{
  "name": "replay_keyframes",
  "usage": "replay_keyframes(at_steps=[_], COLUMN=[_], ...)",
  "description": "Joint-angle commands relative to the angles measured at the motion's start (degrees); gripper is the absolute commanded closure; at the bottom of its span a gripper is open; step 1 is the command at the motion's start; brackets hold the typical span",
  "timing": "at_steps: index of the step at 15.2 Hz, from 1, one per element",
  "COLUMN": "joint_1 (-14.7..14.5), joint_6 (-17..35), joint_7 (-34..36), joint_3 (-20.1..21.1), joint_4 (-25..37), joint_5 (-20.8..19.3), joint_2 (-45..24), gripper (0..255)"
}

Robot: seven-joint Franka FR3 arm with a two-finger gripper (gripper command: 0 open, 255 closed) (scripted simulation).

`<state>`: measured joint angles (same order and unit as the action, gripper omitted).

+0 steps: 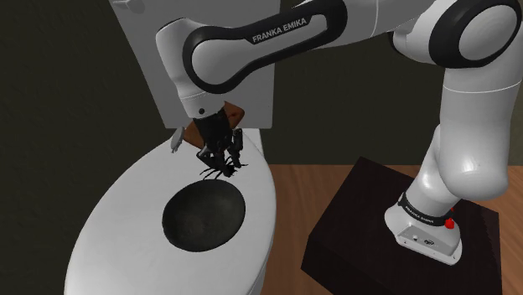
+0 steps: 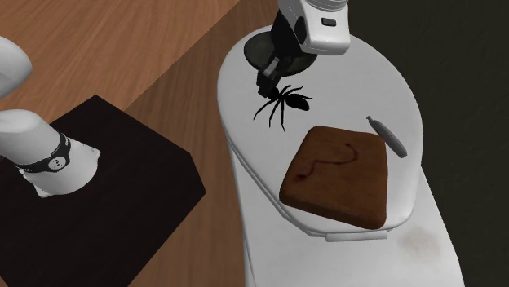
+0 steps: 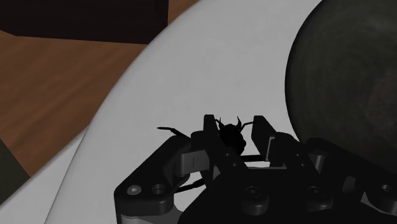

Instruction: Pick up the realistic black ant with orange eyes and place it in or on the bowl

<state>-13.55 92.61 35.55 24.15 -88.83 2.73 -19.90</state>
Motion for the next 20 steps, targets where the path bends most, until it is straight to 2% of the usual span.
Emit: replay_keyframes(at_steps=[1, 20], joint_1=[-0.01, -1.18], joint_6=[-0.73, -15.76], joint_7=[0.08, 2.31], joint_3=[0.03, 0.51], joint_4=[0.64, 17.06], joint_5=[0.05, -0.15], joint_2=[0.1, -1.13], gripper=[255, 255])
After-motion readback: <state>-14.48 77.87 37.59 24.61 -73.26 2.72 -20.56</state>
